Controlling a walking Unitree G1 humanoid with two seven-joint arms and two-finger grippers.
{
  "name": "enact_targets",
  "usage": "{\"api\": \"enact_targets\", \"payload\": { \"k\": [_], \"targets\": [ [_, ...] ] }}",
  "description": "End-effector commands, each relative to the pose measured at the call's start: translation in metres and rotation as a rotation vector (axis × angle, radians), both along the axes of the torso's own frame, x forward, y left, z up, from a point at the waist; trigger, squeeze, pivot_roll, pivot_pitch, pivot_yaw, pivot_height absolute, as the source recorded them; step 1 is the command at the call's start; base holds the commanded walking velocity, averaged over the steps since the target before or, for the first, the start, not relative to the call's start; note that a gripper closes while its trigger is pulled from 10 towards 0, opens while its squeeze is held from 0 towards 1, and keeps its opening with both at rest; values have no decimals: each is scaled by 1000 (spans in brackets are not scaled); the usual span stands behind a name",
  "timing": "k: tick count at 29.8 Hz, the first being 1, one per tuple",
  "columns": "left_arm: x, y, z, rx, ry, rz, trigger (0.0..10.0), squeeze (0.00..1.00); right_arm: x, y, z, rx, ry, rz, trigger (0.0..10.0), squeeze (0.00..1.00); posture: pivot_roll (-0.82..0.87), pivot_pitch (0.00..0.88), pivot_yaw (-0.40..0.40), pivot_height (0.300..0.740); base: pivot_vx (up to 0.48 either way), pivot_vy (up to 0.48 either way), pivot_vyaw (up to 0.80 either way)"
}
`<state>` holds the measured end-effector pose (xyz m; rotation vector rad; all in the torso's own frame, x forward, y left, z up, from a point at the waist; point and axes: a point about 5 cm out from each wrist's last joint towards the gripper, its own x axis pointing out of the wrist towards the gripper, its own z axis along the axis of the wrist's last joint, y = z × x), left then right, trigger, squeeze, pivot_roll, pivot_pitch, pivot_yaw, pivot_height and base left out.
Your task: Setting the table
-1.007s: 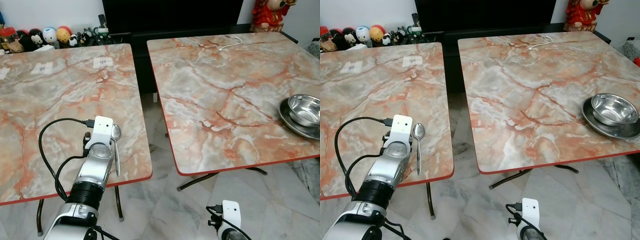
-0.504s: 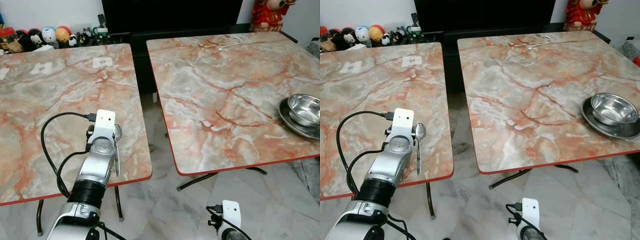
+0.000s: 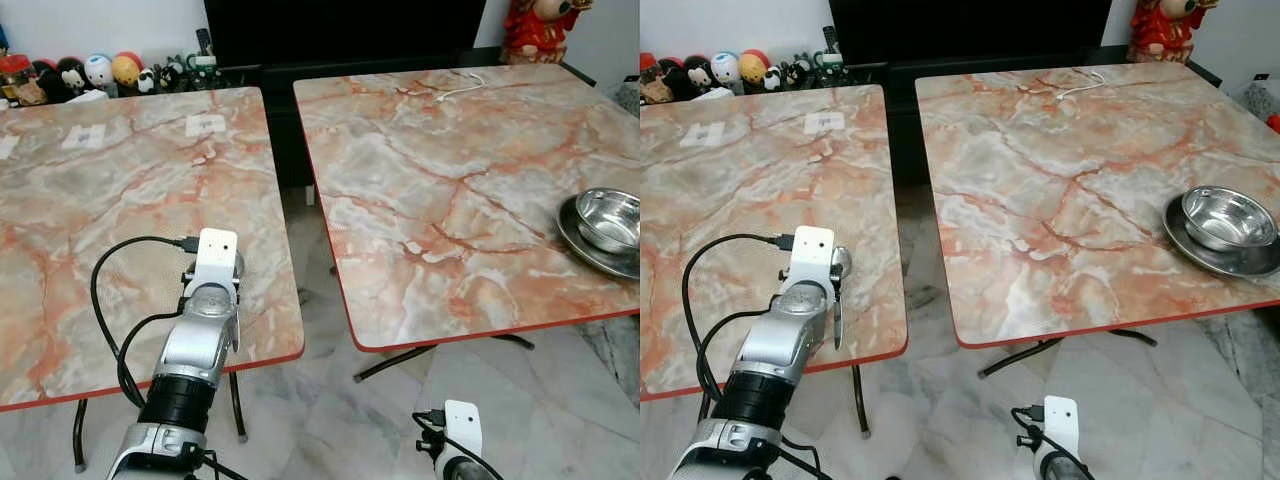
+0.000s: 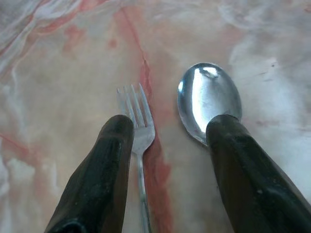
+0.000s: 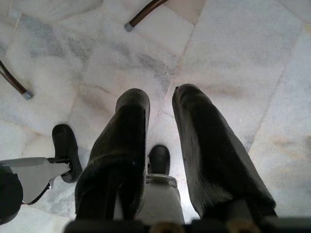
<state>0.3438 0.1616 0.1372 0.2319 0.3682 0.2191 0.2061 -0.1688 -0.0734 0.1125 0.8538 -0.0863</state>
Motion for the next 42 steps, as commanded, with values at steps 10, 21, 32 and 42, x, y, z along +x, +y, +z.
{"api": "enact_targets", "payload": {
  "k": [10, 21, 32, 42],
  "targets": [
    [-12, -13, -8, -53, 76, -55, 10000, 0, -3, 1, -2, 8, 13, -4, 10000, 0, 66, 70, -12, 740, 0, 0, 0],
    [-14, -13, -20, -65, 120, -49, 10000, 0, -3, 1, -2, 6, 13, -3, 10000, 0, 61, 71, -14, 740, 0, 0, 0],
    [-15, -21, -26, -56, 164, -111, 10000, 0, -3, 1, -2, 4, 15, 3, 10000, 0, 59, 75, -13, 740, 0, 0, 0],
    [-17, -24, -32, -117, 208, -131, 10000, 0, -3, 2, -2, 6, 15, 2, 10000, 0, 58, 78, -8, 740, 0, 0, 0]
  ]
}}
